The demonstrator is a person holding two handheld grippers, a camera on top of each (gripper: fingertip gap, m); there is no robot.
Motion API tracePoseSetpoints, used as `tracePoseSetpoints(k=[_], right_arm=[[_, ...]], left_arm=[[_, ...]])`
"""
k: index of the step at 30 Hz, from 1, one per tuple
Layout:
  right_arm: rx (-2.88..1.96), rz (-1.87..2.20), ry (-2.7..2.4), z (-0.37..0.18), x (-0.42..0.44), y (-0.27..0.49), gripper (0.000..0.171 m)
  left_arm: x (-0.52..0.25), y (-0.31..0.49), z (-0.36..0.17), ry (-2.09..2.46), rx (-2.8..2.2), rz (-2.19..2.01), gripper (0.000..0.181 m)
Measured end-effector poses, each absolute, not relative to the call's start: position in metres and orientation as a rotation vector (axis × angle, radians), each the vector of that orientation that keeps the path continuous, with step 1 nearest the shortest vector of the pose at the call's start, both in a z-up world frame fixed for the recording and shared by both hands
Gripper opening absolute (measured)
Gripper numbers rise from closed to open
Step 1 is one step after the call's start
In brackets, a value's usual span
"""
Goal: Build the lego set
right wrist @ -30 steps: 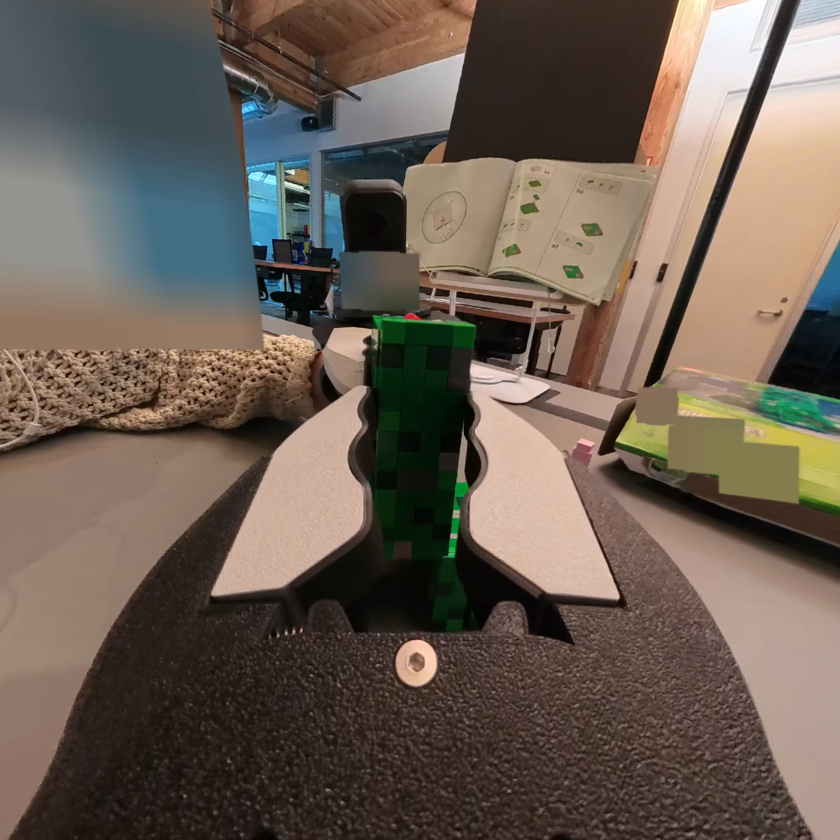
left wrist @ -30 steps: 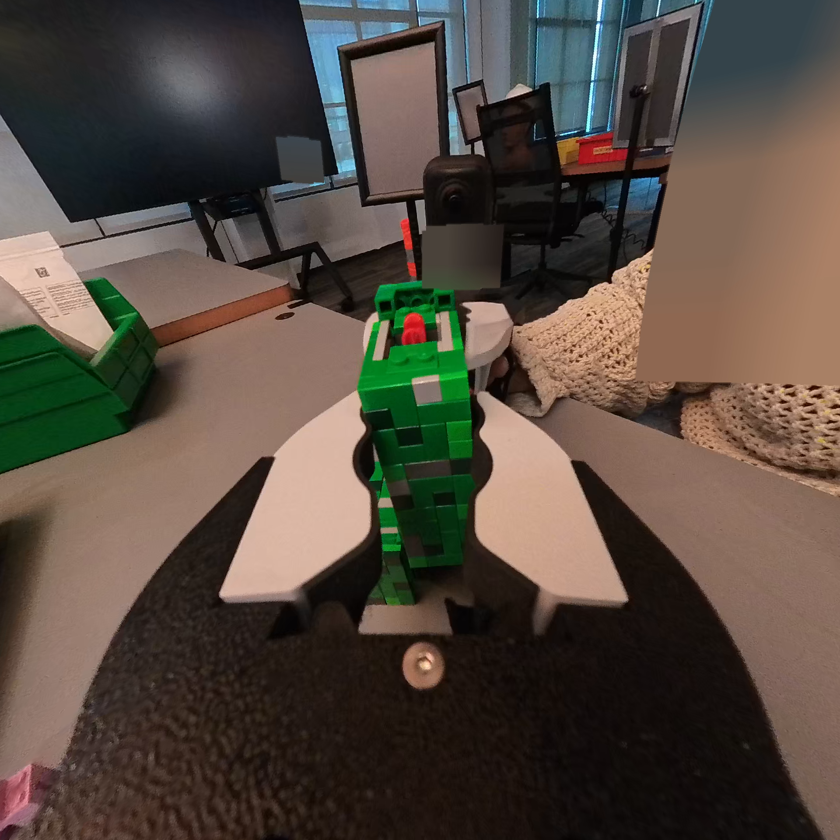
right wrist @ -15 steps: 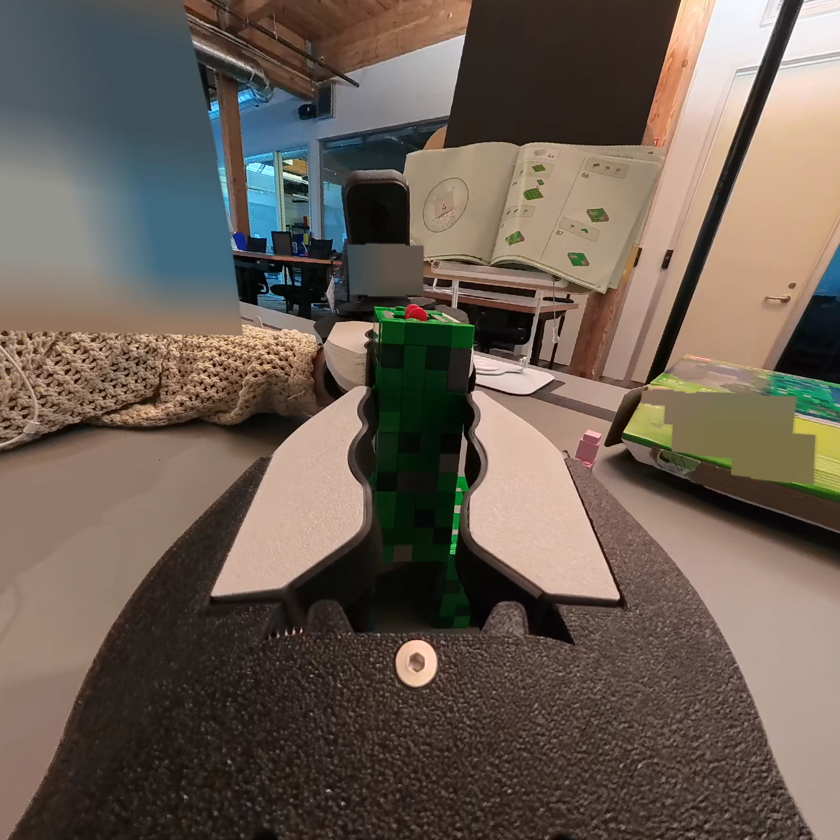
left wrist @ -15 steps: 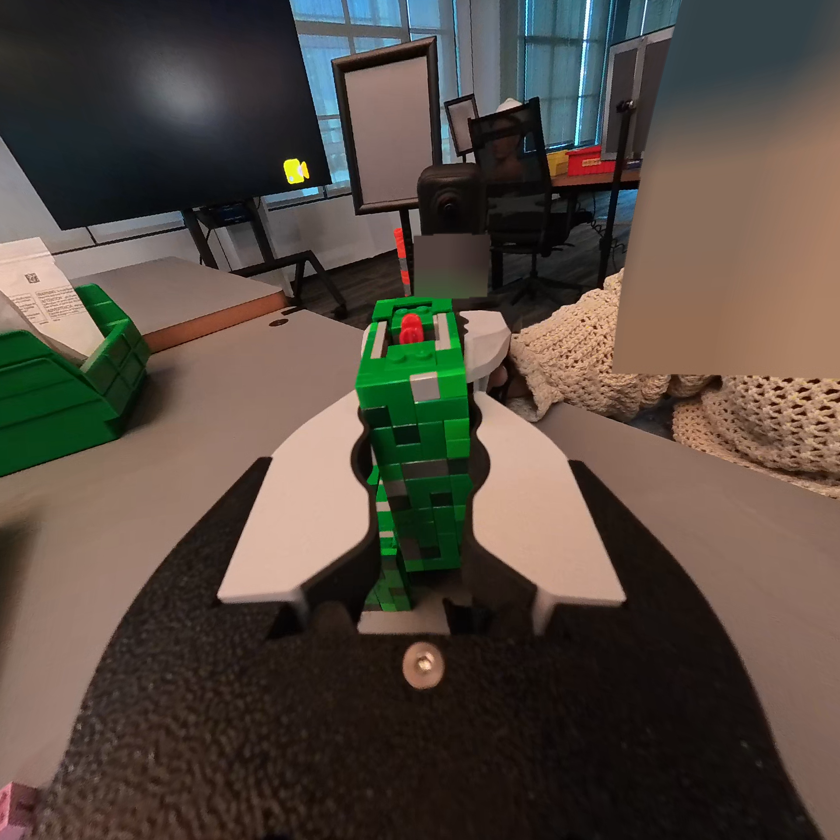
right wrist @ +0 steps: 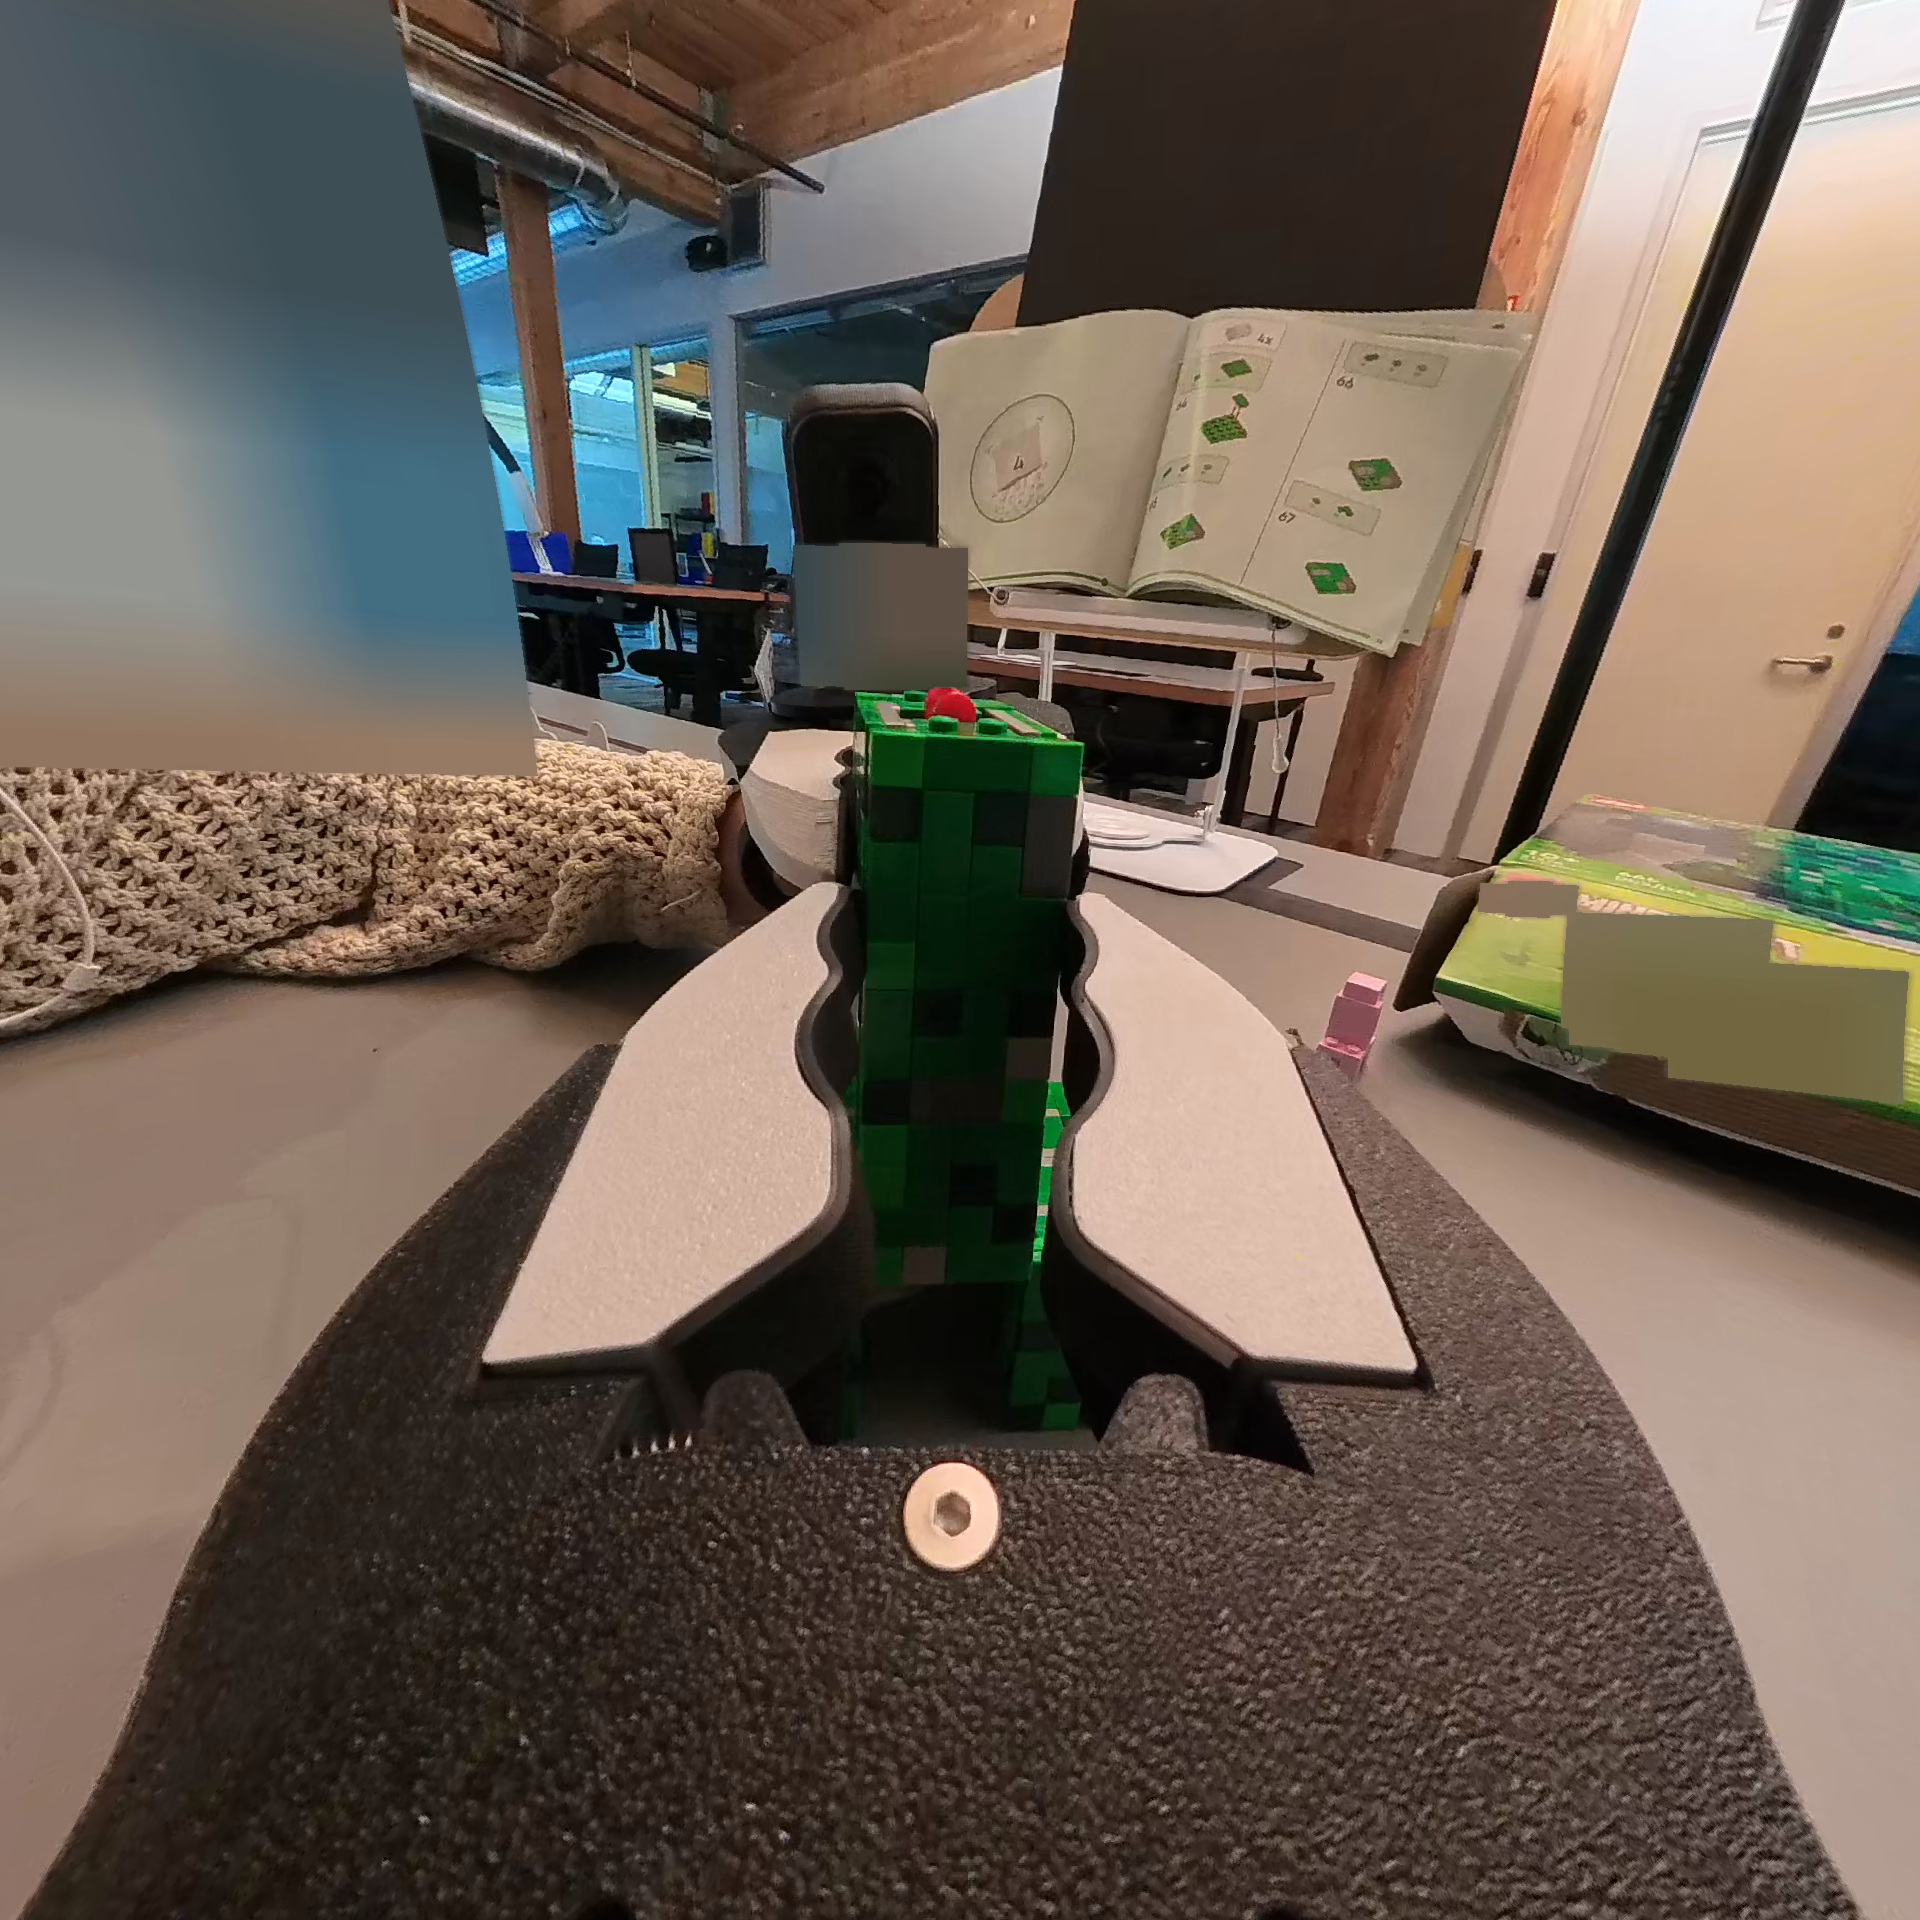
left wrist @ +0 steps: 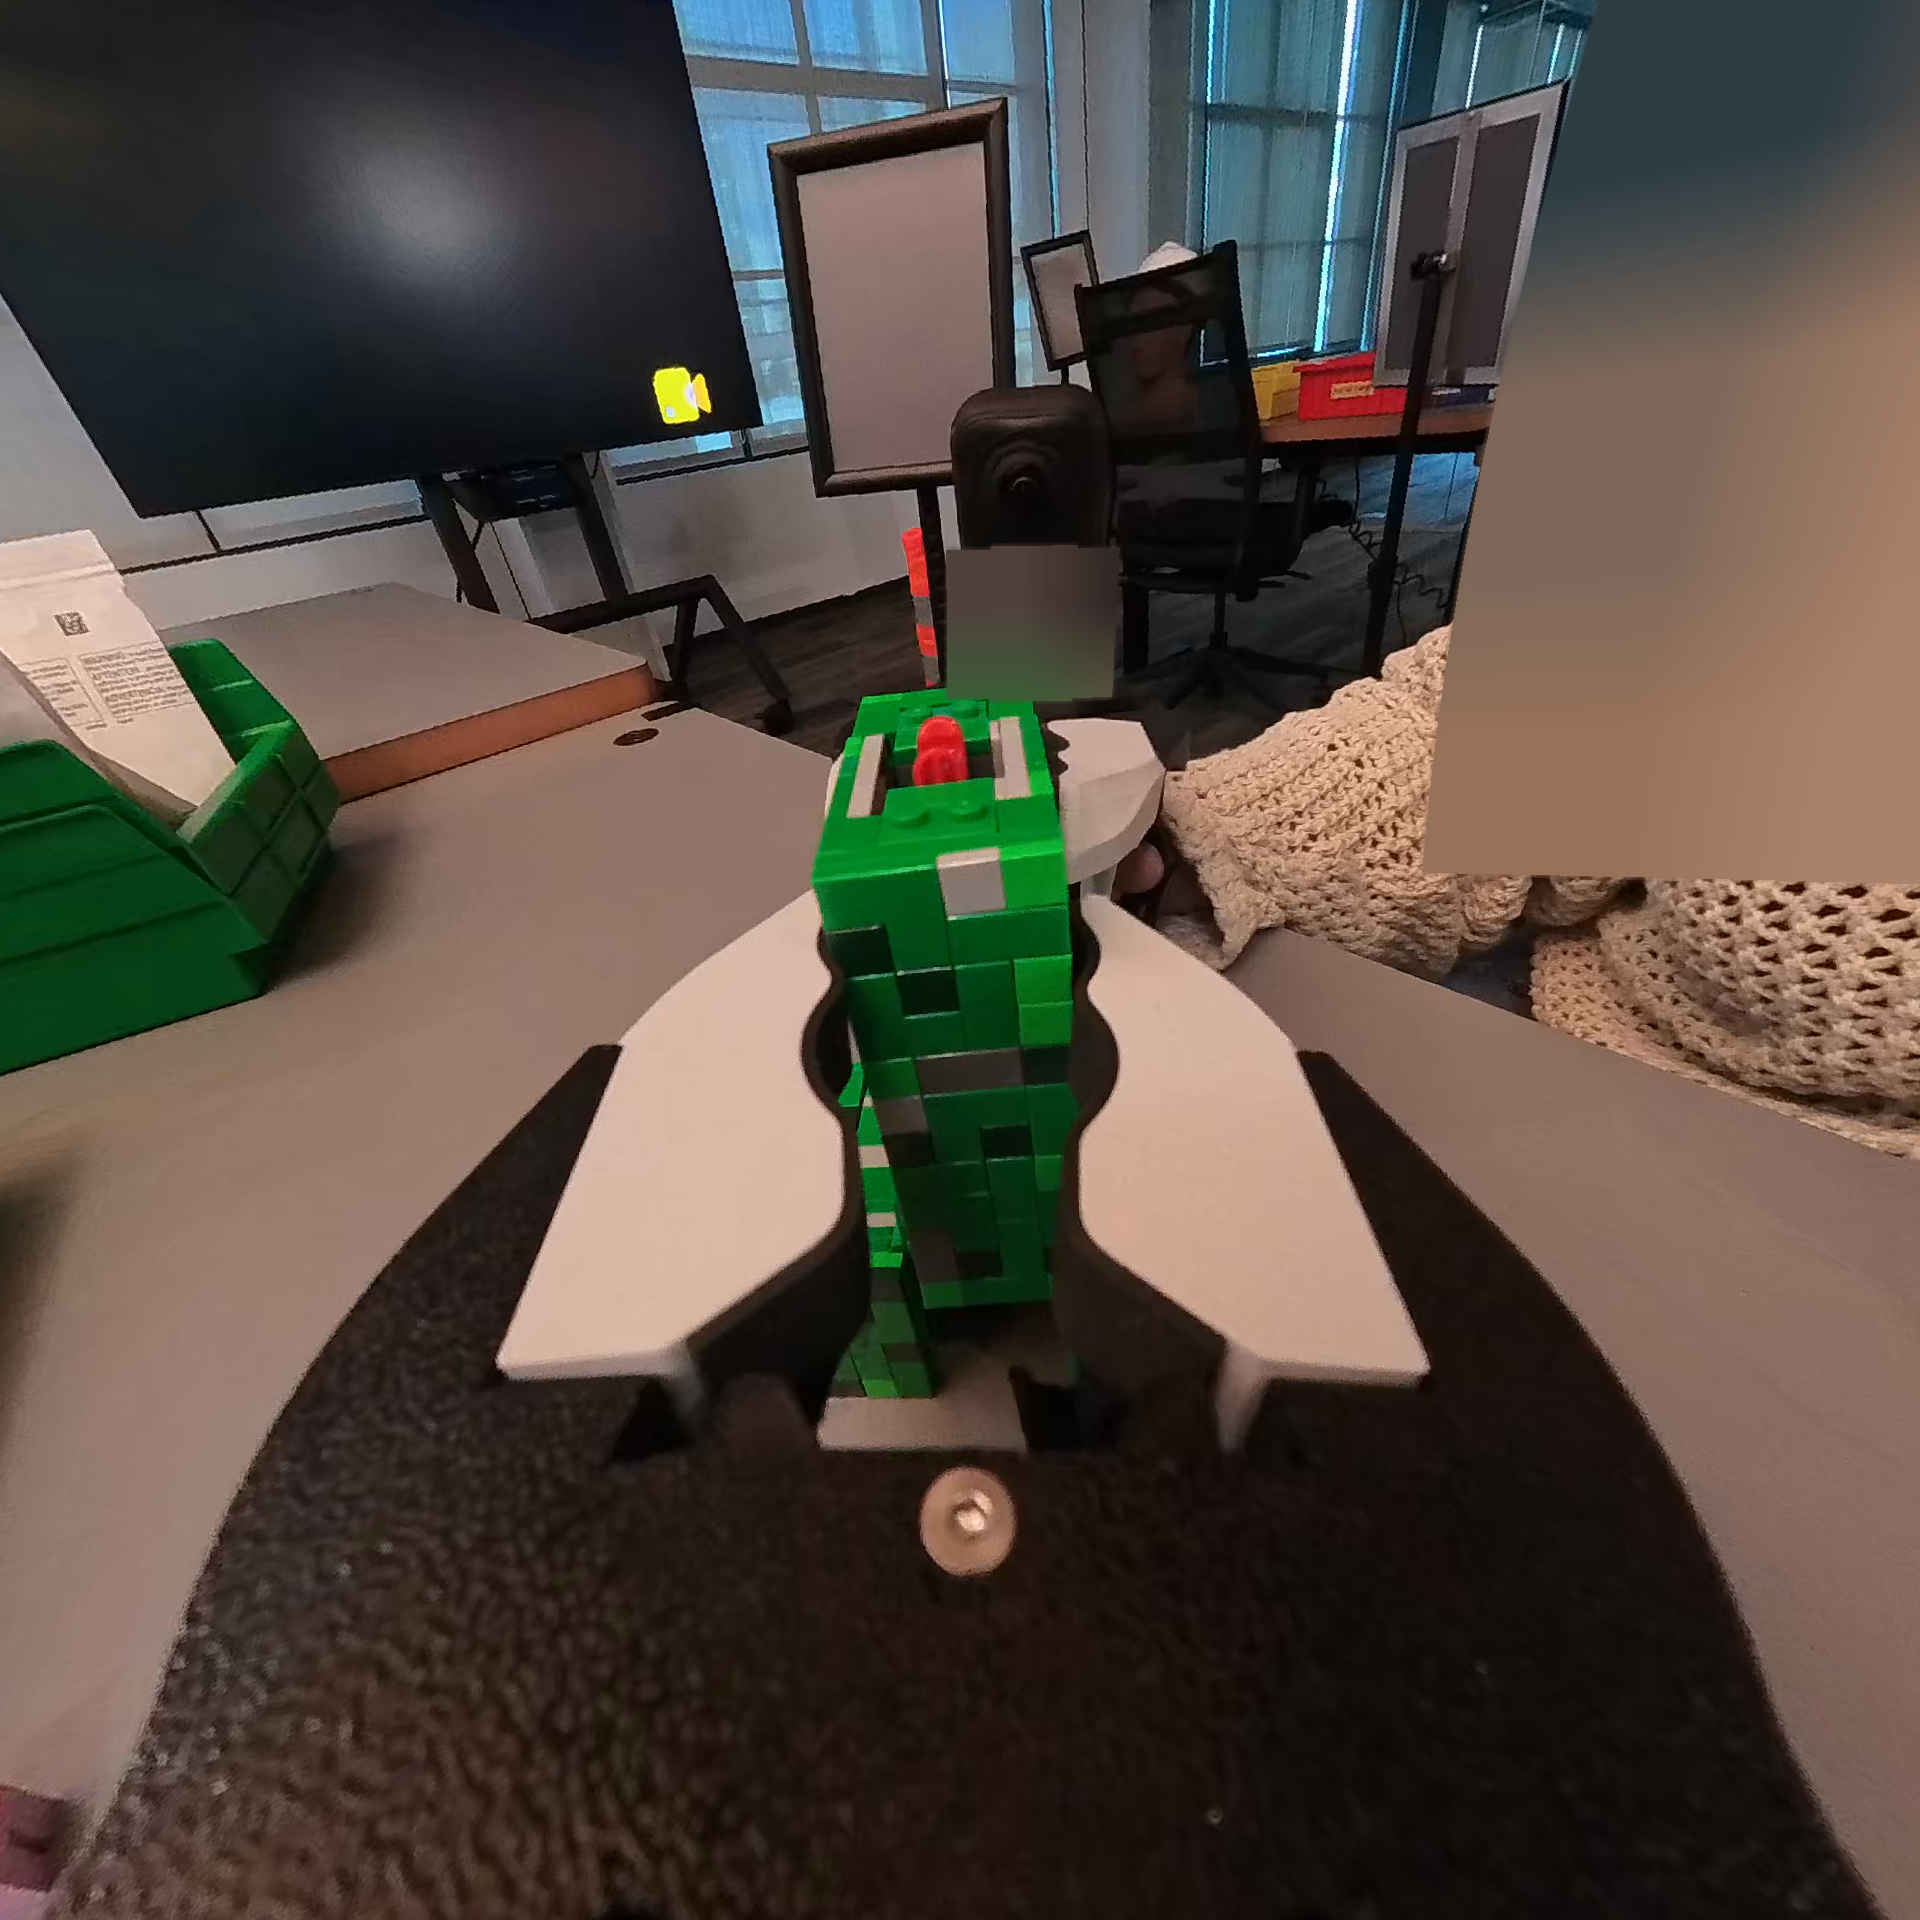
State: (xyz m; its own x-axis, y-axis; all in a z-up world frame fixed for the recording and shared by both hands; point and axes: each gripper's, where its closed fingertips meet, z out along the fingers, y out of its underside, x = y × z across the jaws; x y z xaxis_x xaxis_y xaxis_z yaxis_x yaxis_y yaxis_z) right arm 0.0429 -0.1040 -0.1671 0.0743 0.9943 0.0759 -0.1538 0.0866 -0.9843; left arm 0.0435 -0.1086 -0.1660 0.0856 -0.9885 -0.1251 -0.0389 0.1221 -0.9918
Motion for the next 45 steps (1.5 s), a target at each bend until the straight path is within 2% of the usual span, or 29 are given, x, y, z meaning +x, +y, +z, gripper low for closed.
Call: tracePoseSetpoints(k=[8,13,20,26,32,45], right_arm=[[-1.064,1.162,-1.083,-0.167,0.043,-0.104,0.036],[-1.059,1.153,-1.082,-0.167,0.043,-0.104,0.036],[-1.049,1.13,-1.074,-0.167,0.043,-0.104,0.036],[-1.036,1.099,-1.069,-0.167,0.043,-0.104,0.037],[-1.017,1.065,-1.074,-0.167,0.043,-0.106,0.037],[-0.985,1.003,-1.089,-0.167,0.043,-0.108,0.037]], left_arm=[[0.046,-0.108,-0.168,1.193,-1.203,-1.068,0.039],[0.043,-0.105,-0.172,1.136,-1.305,-1.004,0.077],[0.02,-0.093,-0.161,0.669,-1.557,-0.797,0.116],[0.018,-0.102,-0.142,0.368,-1.61,-0.387,0.122],[0.035,-0.096,-0.135,0.333,-1.697,-0.059,0.125],[0.037,-0.08,-0.164,0.185,-1.859,0.006,0.101]])
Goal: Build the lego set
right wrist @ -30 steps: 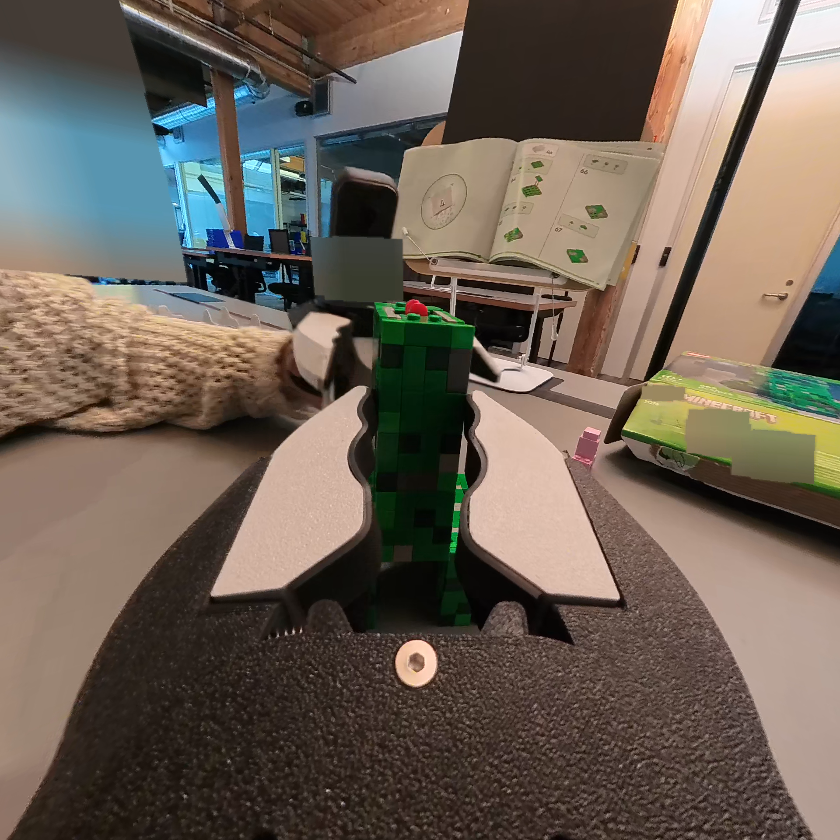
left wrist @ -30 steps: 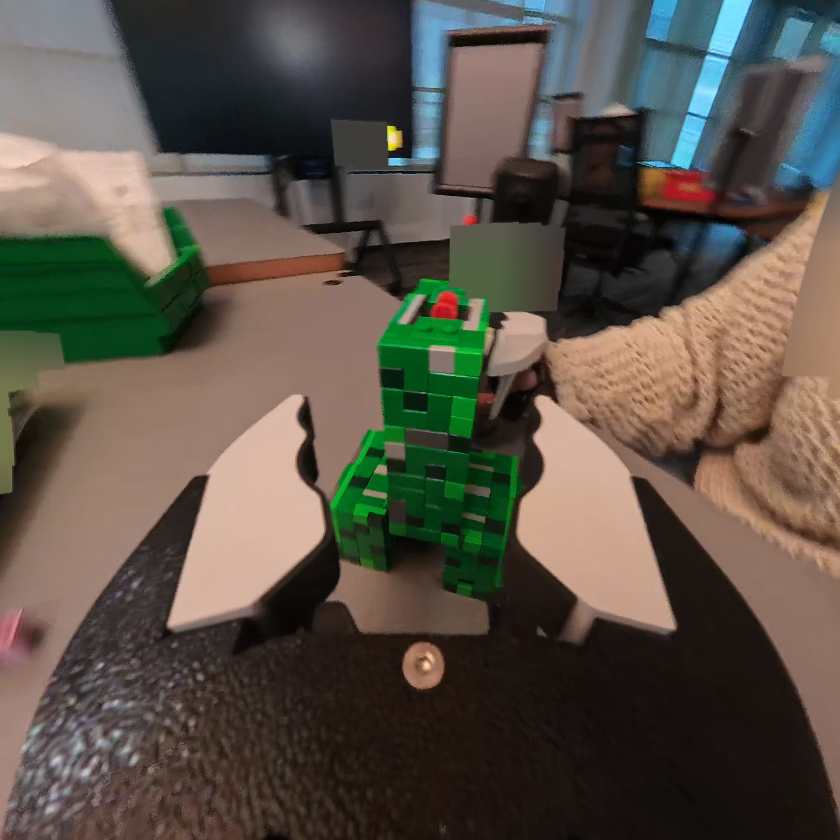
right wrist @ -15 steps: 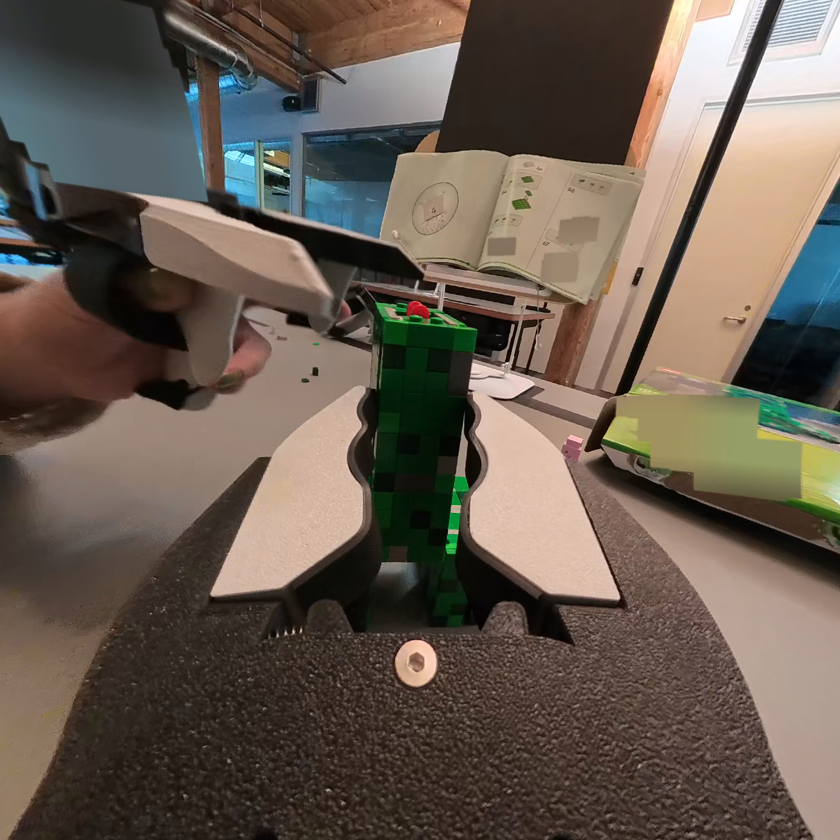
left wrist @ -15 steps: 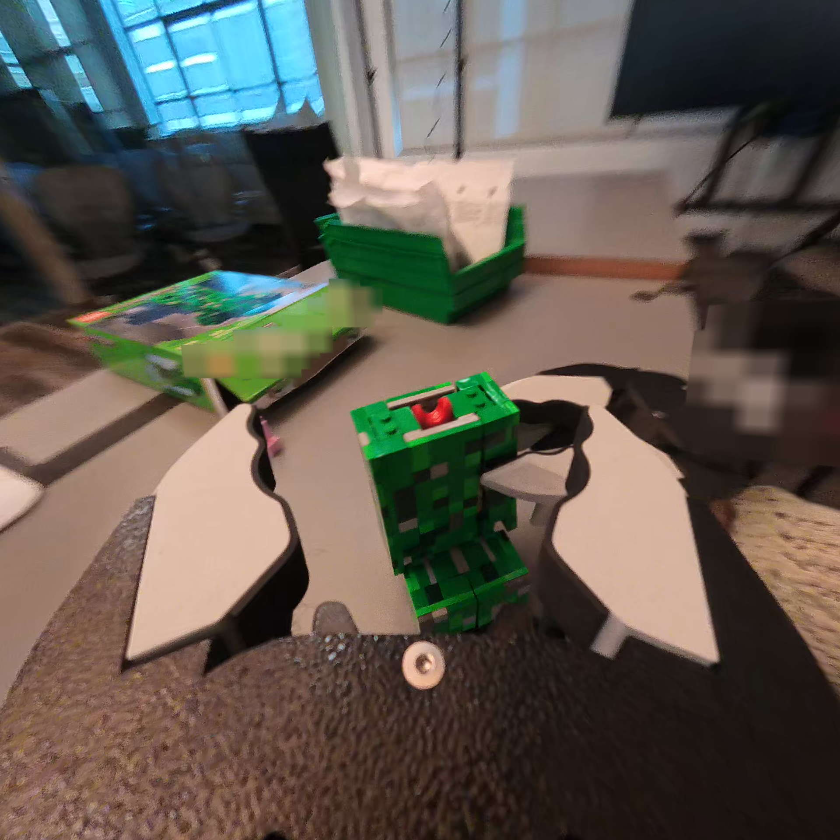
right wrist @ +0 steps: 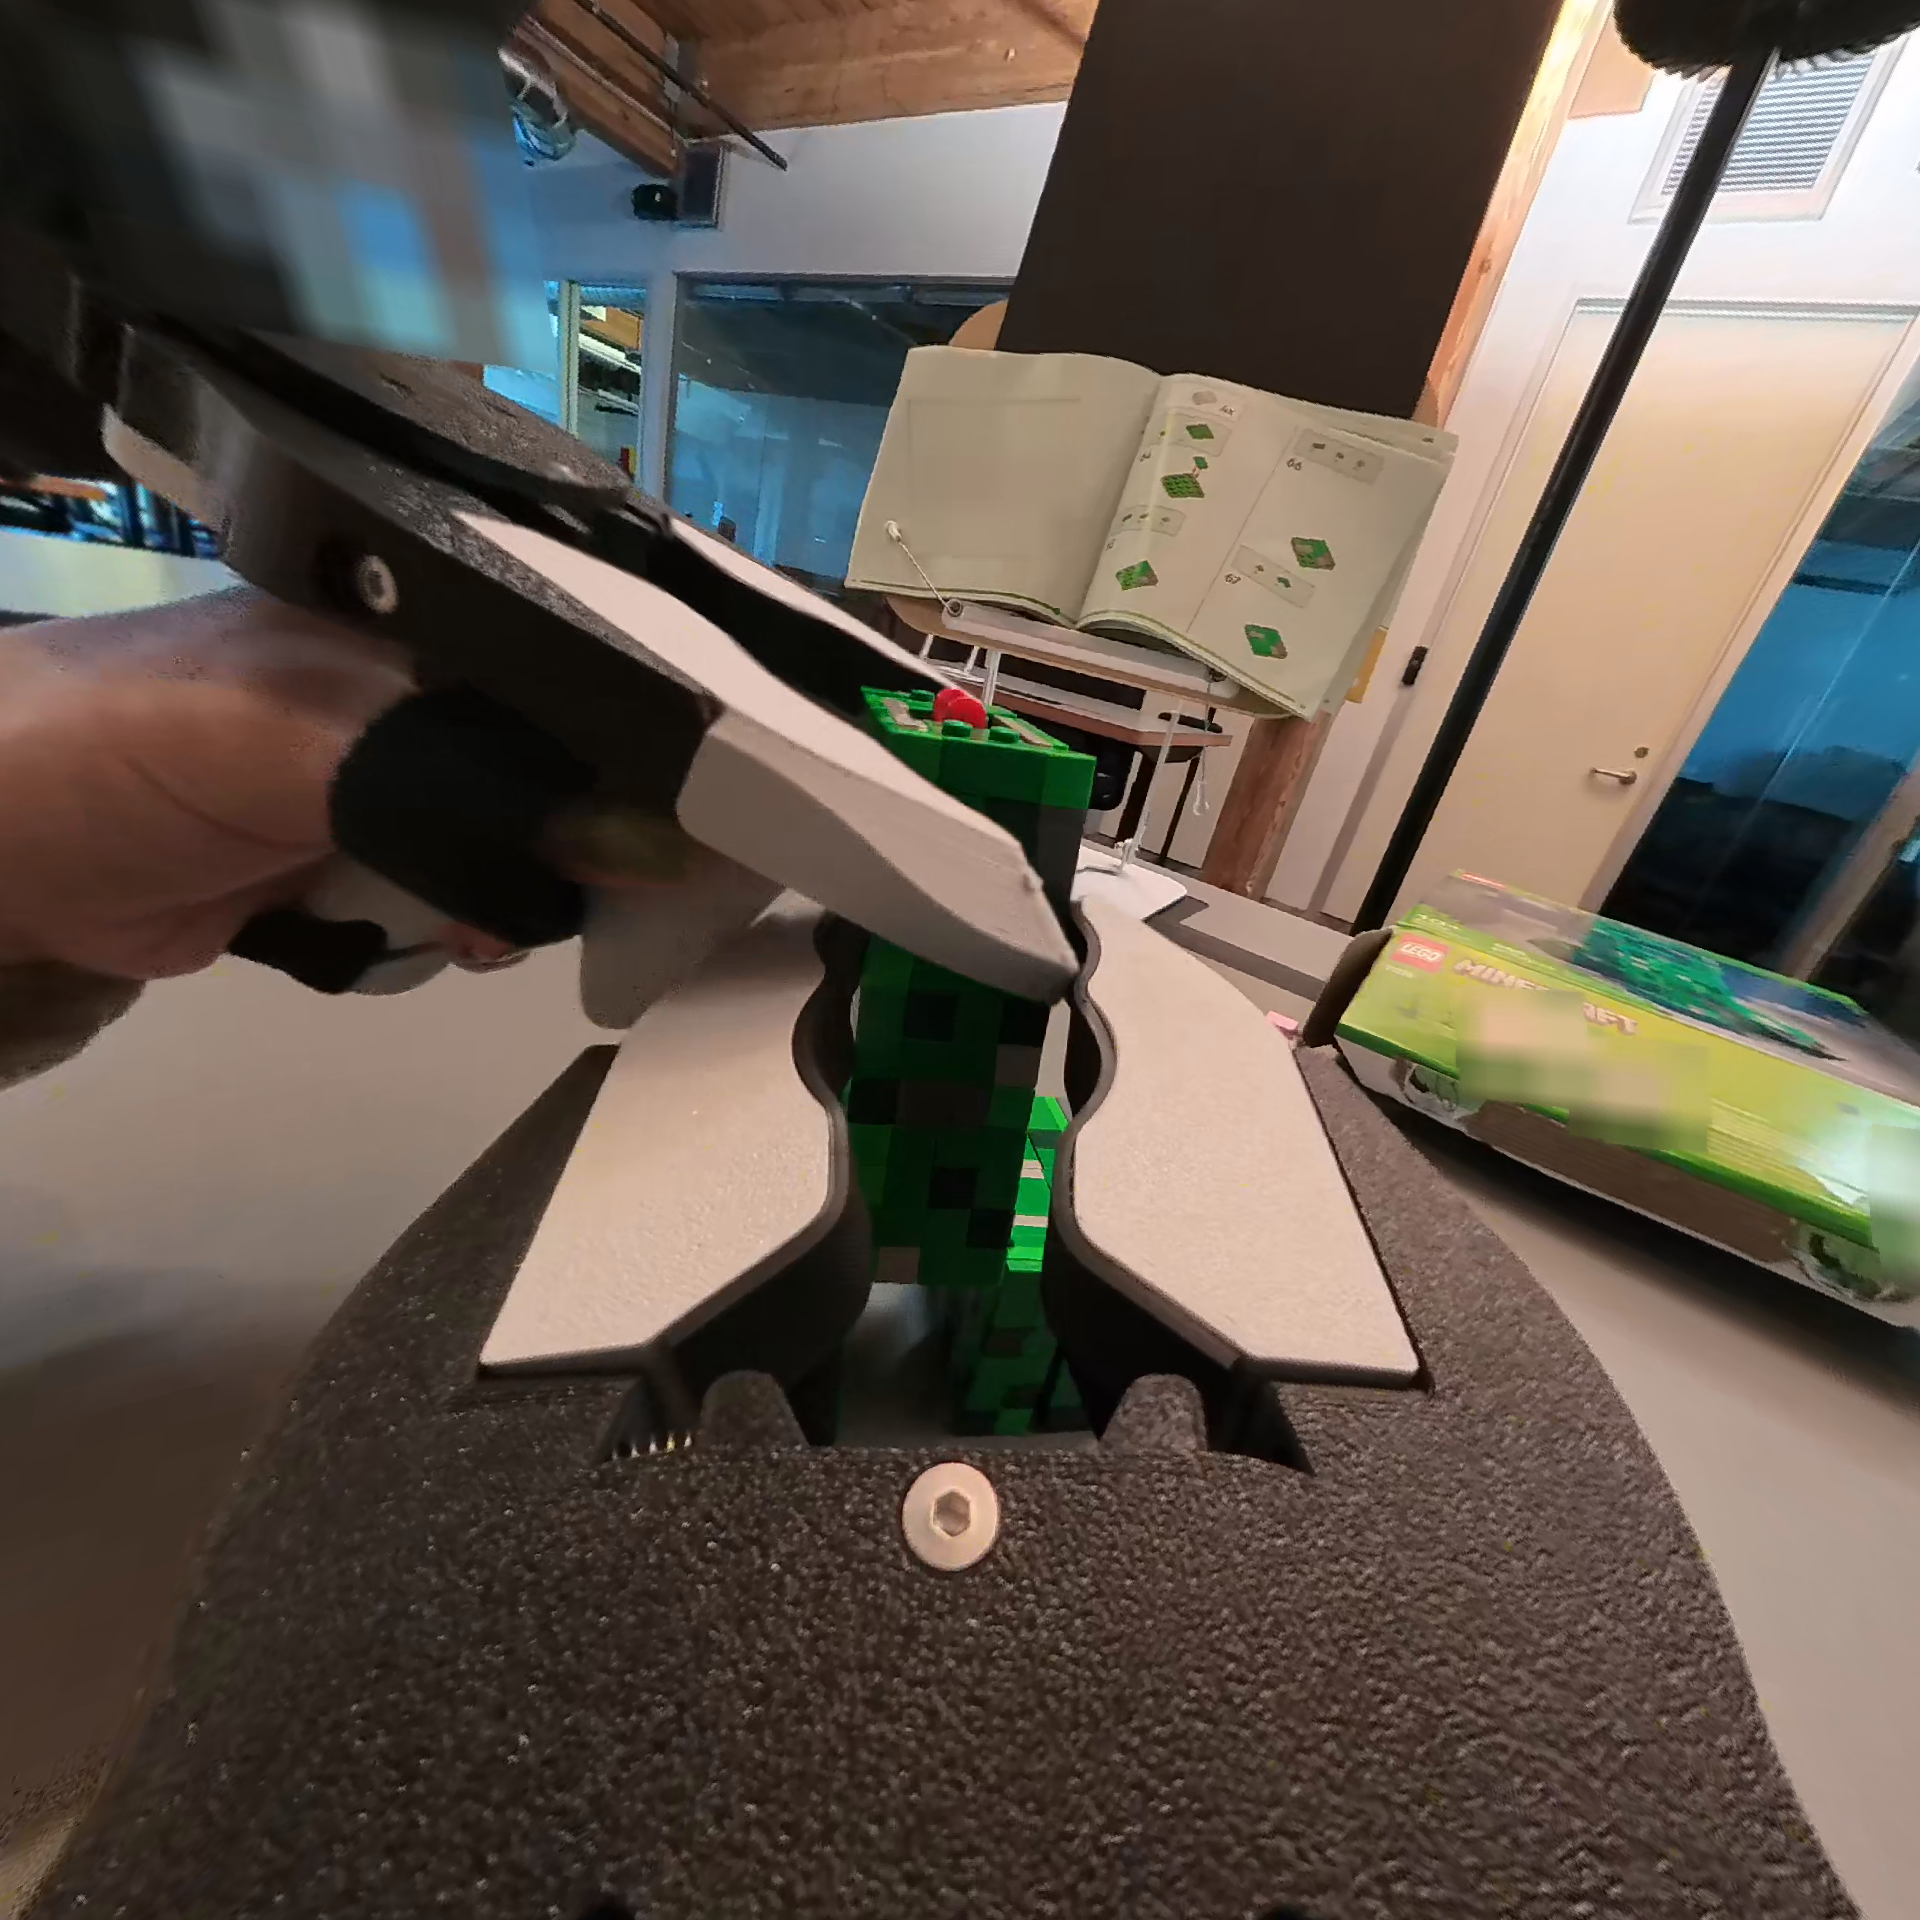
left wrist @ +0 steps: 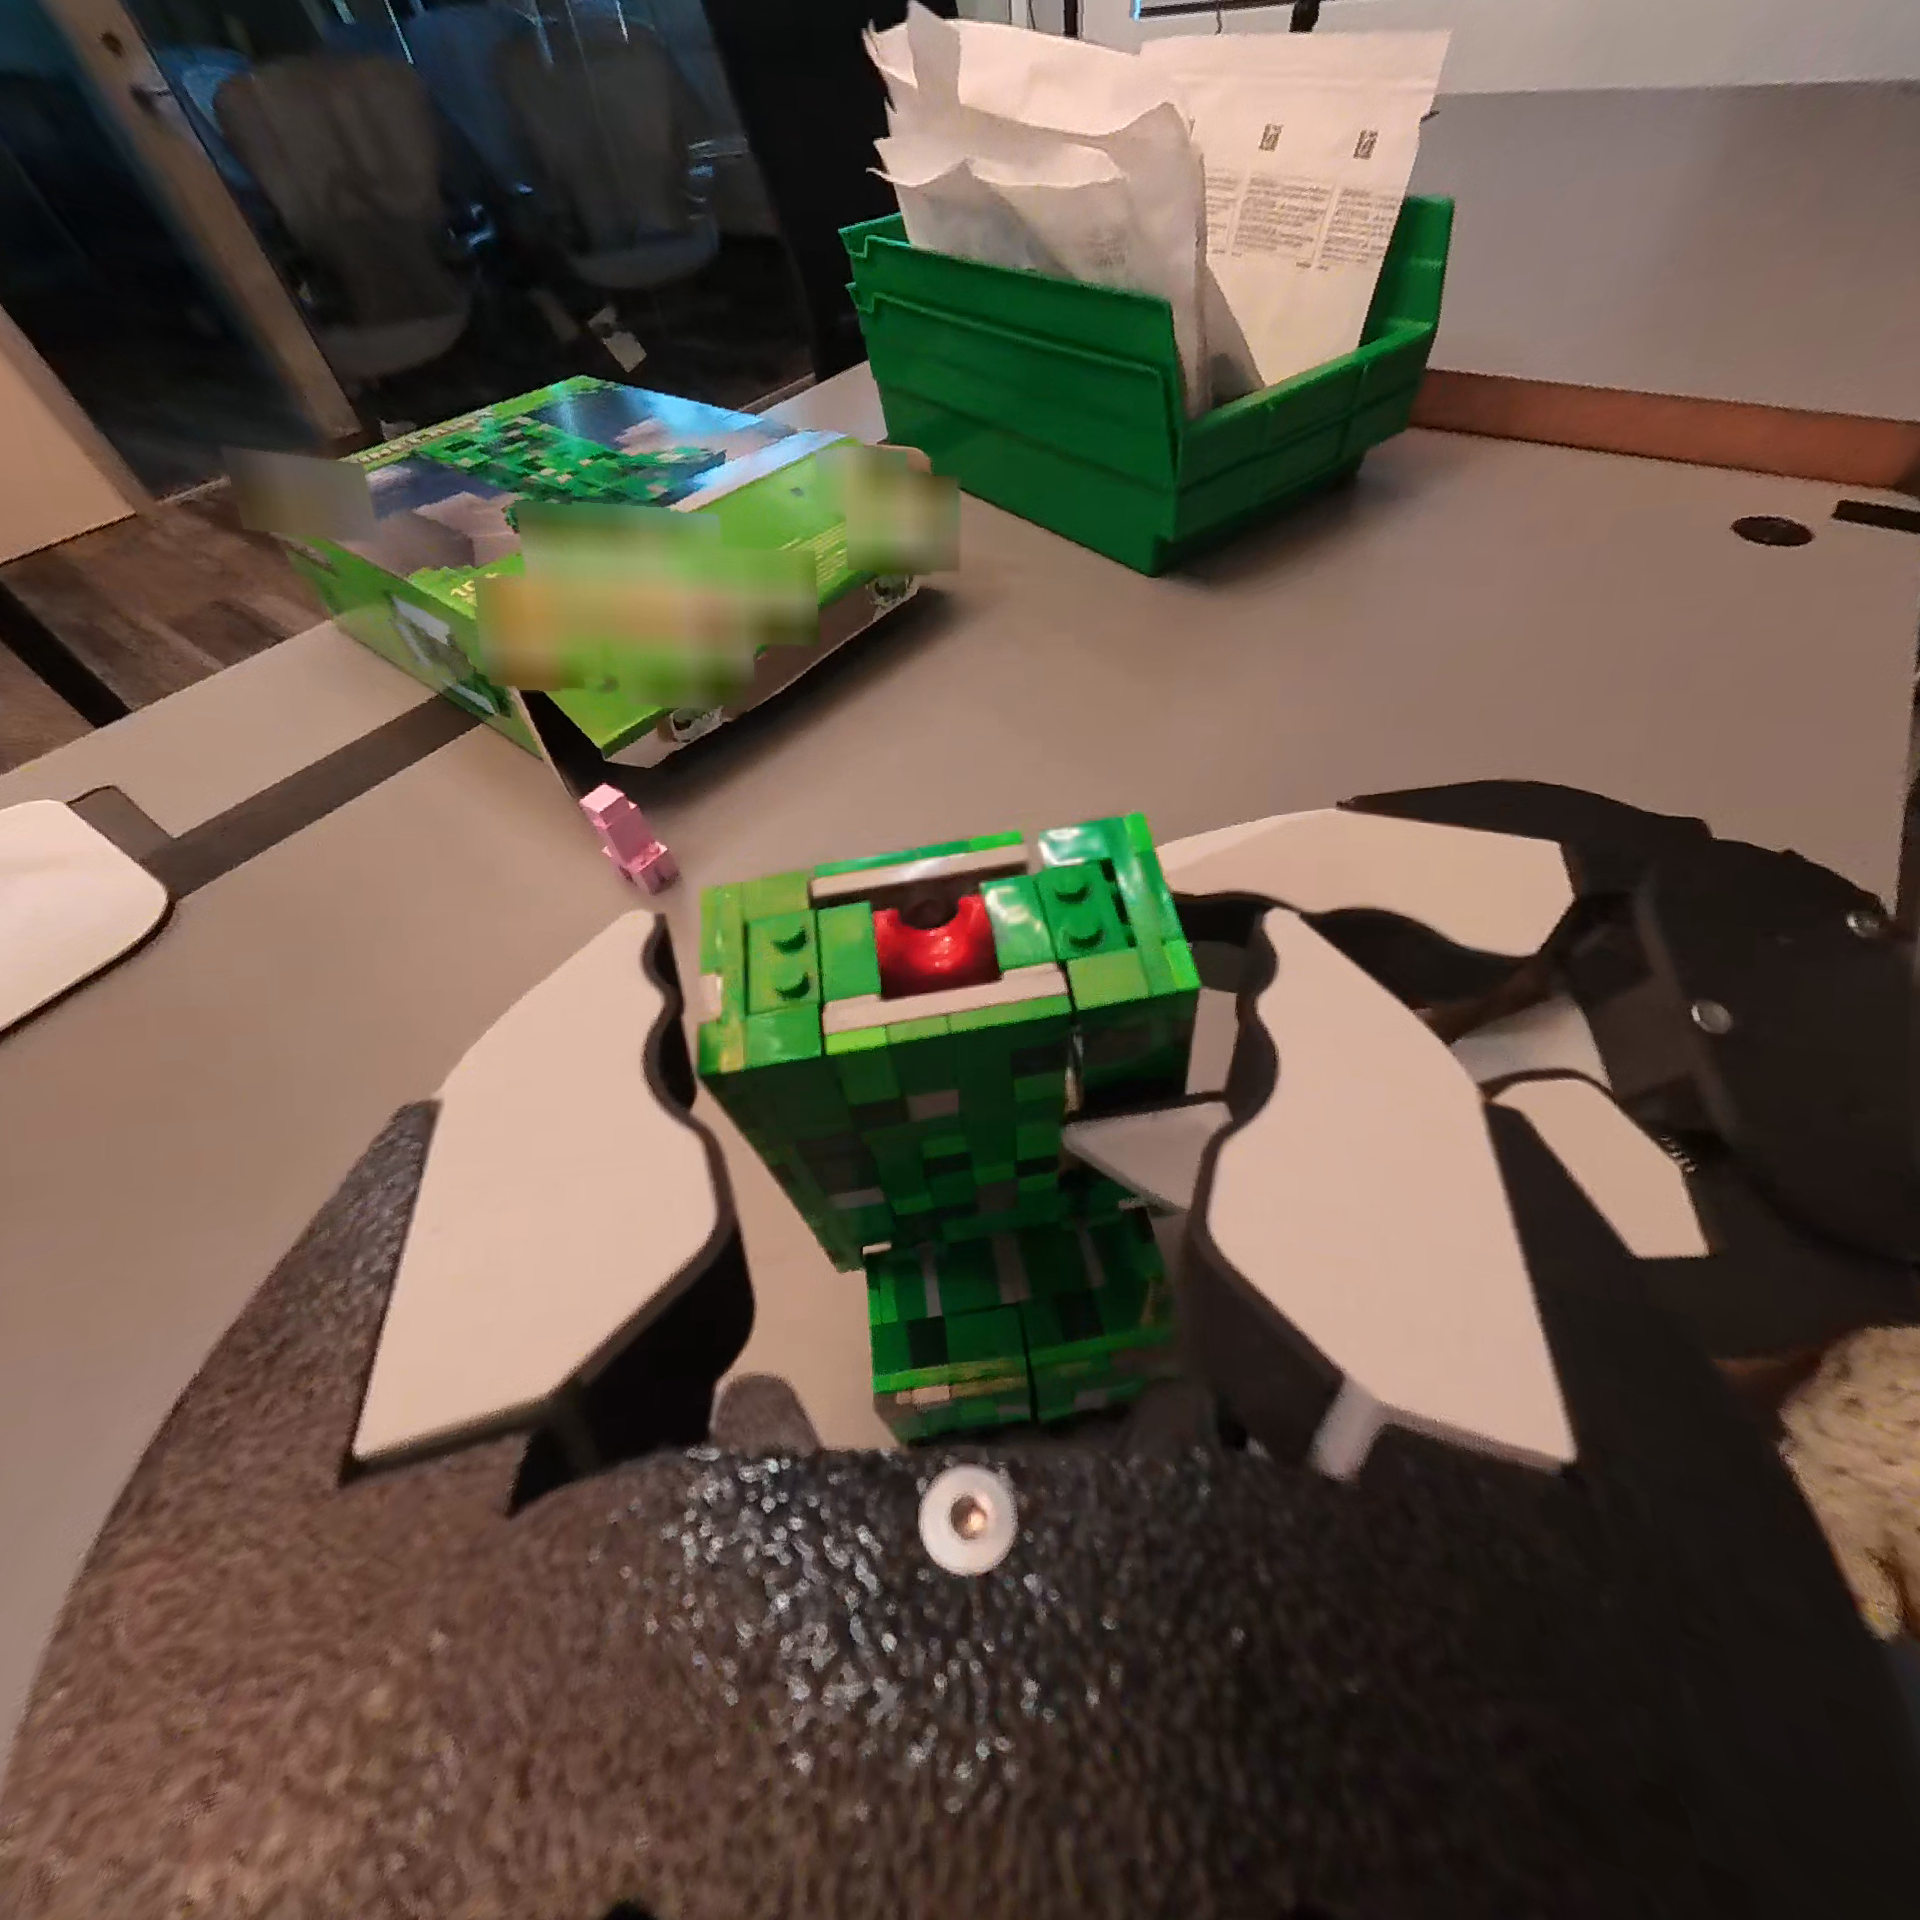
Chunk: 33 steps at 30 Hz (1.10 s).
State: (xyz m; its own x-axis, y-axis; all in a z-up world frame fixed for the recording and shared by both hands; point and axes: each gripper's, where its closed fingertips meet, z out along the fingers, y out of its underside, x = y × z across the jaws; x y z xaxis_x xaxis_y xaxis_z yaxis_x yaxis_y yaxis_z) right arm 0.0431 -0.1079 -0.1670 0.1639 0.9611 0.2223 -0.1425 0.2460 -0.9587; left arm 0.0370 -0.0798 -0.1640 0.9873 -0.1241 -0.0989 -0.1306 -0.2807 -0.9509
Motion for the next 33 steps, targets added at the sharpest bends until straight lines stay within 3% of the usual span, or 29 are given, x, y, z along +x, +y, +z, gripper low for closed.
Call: tracePoseSetpoints(k=[8,16,22,25,33], right_arm=[[-1.013,0.999,-1.076,-0.168,0.043,-0.104,0.039],[-0.992,0.992,-1.097,-0.168,0.049,-0.109,0.044],[-0.93,1.079,-1.157,-0.164,0.074,-0.114,0.063],[-0.896,1.134,-1.357,-0.176,0.085,-0.111,0.064],[-0.894,1.431,-1.922,-0.207,0.06,-0.101,0.091]], left_arm=[[0.034,-0.079,-0.163,0.162,-1.871,0.044,0.086],[0.035,-0.081,-0.161,0.195,-1.853,0.02,0.085],[0.036,-0.083,-0.161,0.298,-1.843,-0.061,0.085],[0.038,-0.085,-0.161,0.377,-1.835,-0.122,0.084],[0.044,-0.09,-0.161,0.492,-1.808,-0.189,0.084]])
